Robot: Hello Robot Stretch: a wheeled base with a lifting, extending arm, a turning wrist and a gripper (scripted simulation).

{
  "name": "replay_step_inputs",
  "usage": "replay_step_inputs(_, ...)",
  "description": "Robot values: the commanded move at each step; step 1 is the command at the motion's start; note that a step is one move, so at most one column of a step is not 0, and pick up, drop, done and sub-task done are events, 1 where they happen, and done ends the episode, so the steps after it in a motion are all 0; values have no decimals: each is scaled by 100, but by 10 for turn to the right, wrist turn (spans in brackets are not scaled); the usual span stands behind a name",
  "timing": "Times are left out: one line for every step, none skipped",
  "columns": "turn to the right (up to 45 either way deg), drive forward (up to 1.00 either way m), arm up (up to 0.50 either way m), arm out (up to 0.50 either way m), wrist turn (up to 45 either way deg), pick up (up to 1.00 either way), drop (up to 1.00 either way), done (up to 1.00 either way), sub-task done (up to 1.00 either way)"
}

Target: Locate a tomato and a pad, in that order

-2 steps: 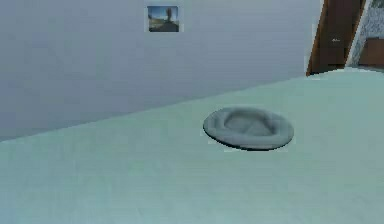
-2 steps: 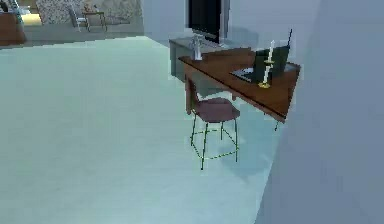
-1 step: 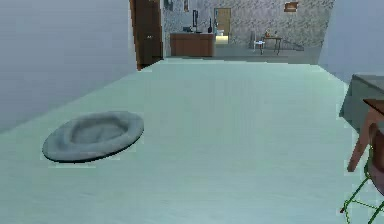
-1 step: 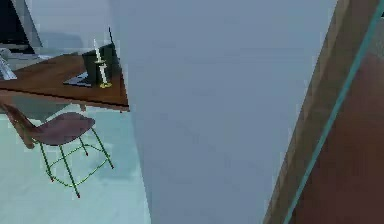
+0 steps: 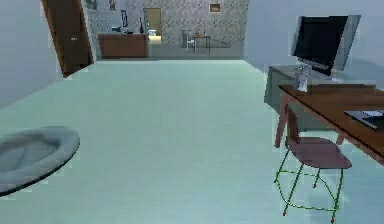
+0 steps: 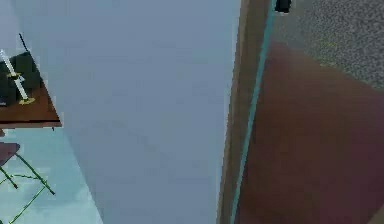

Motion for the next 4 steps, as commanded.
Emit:
replay_step_inputs(0, 100, 0, 0, 0, 0, 0, 0, 0)
replay_step_inputs(0, 100, 0, 0, 0, 0, 0, 0, 0)
replay_step_inputs(0, 100, 0, 0, 0, 0, 0, 0, 0)
replay_step_inputs(0, 100, 0, 0, 0, 0, 0, 0, 0)
